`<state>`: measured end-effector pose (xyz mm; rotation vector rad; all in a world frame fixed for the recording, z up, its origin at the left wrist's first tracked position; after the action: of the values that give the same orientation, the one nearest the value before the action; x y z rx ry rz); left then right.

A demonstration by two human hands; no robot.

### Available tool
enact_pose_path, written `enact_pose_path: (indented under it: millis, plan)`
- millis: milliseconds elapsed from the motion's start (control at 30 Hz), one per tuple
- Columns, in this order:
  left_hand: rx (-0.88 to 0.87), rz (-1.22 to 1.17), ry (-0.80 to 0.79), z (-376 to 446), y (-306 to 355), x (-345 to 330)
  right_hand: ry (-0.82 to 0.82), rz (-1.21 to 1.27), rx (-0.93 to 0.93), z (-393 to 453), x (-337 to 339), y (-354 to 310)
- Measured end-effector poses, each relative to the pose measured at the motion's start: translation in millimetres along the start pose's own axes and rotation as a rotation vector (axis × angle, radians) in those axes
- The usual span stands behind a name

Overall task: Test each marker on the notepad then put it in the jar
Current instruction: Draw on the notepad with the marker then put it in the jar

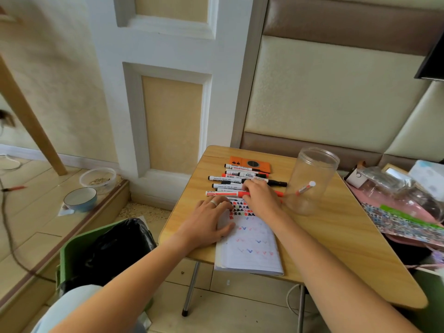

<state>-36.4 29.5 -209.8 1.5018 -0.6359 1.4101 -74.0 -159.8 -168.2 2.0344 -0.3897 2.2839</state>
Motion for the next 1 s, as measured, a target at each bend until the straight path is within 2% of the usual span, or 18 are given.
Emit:
enact_pose_path:
  millis: [200,333,467,567,667,800,1000]
  plan:
    - [-0.112,-0.059,-0.013,-1.2,3.6,2.3,0.041,-0.021,0.046,-4.5,5.4,-2.3]
    - [-0.103,-0.126,-0.003,-2.8,3.0,2.2,0.106,0.339,0.005,-26.7,7.5,0.6]
    - [-0.114,-0.086,0.047,-3.2,5.7,2.0,-0.081,0.732,0.073,-53.1,-3.6,-7.1]
    - [-0.11,-0.06,0.073,-1.8,4.3,0.7,-0.139,0.926,0.115,-62.3,-7.8,-10.0]
    - [-0.112,-0.026,0.113,-0.5,3.7,0.1,-0.158,0.996,0.154,-63.5,-8.2,-10.1]
    - [-0.102,-0.015,0.129,0.2,0.8,-0.6,-0.264,1.135,0.148,-61.9,-13.6,-13.3]
    - [-0.092,-0.065,0.133,1.5,0.4,0.5,-0.277,1.177,0.141,-60.1,-11.1,-12.8]
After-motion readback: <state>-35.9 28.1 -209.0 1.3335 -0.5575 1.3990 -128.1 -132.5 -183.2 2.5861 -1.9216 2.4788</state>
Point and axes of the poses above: each hand's wrist, its own z-axis towards the middle knuckle, its own x-axis out of the back of the hand, y = z × x, the point moved 2 cm from there along z, towards the middle knuckle, and after that the axes turned 14 degrees about -y, right-handed, at the moved point
